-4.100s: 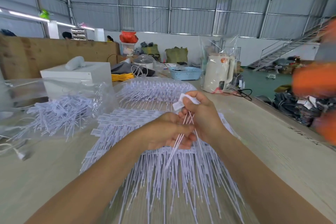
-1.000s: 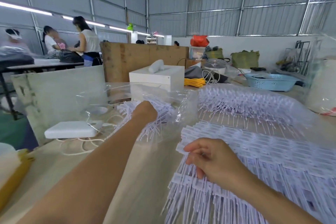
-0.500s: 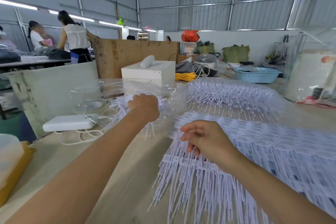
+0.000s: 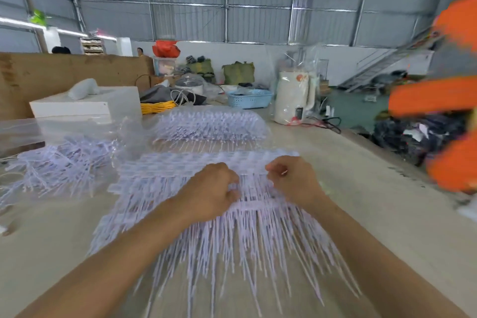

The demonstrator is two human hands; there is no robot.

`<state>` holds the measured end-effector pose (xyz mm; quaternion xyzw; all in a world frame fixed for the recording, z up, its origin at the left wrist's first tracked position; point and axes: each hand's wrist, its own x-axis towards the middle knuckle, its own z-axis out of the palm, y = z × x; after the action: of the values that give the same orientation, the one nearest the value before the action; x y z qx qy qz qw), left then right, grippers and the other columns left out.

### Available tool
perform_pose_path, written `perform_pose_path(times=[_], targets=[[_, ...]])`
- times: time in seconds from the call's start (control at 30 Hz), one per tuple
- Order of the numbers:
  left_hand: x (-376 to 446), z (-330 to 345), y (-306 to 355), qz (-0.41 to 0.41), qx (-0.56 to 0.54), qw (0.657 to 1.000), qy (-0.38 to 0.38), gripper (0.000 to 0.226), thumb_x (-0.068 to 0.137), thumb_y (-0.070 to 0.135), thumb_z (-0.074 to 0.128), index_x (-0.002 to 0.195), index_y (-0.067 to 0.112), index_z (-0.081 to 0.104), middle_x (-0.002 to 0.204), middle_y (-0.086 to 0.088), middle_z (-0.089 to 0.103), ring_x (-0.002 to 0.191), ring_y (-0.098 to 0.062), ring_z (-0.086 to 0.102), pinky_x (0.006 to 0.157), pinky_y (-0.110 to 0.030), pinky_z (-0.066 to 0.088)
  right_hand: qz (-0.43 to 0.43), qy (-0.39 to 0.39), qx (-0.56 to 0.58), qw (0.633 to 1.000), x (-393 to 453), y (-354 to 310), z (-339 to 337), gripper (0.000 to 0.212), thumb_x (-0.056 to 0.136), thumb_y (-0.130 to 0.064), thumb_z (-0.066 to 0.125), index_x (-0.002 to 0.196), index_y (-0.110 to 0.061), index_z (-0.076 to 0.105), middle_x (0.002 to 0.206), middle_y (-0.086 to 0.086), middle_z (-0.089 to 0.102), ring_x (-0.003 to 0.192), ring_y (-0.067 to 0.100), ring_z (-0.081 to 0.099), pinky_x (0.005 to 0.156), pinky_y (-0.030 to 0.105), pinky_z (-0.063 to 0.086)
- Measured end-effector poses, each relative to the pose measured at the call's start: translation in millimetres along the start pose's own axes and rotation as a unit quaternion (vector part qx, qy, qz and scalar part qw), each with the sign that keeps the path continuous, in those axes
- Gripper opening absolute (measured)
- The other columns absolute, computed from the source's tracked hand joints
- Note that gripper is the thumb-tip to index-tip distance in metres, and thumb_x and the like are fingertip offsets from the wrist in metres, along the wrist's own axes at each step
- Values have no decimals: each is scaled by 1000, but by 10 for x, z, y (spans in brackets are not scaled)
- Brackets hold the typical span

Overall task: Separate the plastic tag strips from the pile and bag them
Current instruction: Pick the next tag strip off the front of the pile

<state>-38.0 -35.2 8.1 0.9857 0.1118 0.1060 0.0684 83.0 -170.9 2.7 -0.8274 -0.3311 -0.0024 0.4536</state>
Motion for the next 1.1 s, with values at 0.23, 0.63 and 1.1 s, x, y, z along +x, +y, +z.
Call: perform_pose_path(times=[0.23,0.63,1.1], targets=[[406,308,60,6,35,997,63,39,95,44,45,115,14,59,110,-5,51,108,-23,50,90,-33,42,2,7,-186,983,102,400,-211,27,91,-11,50,113,-11,65,120,11,61,109,27,56,97,31,41],[779,90,-72,54,204,977,-13,35,96,36,45,116,8,53,115,-10,50,104,-26,49,84,-34,40,-24,17,-155,987,129,534,-194,31,90,-12,54,121,-10,58,121,12,51,104,24,55,85,21,38],[406,-365,-40,122,34,987,95,19,93,35,53,107,23,48,93,6,55,75,-15,49,60,-30,35,-26,51,88,994,85,374,-372,27,95,-13,51,119,-15,61,92,4,66,70,22,58,55,17,41]])
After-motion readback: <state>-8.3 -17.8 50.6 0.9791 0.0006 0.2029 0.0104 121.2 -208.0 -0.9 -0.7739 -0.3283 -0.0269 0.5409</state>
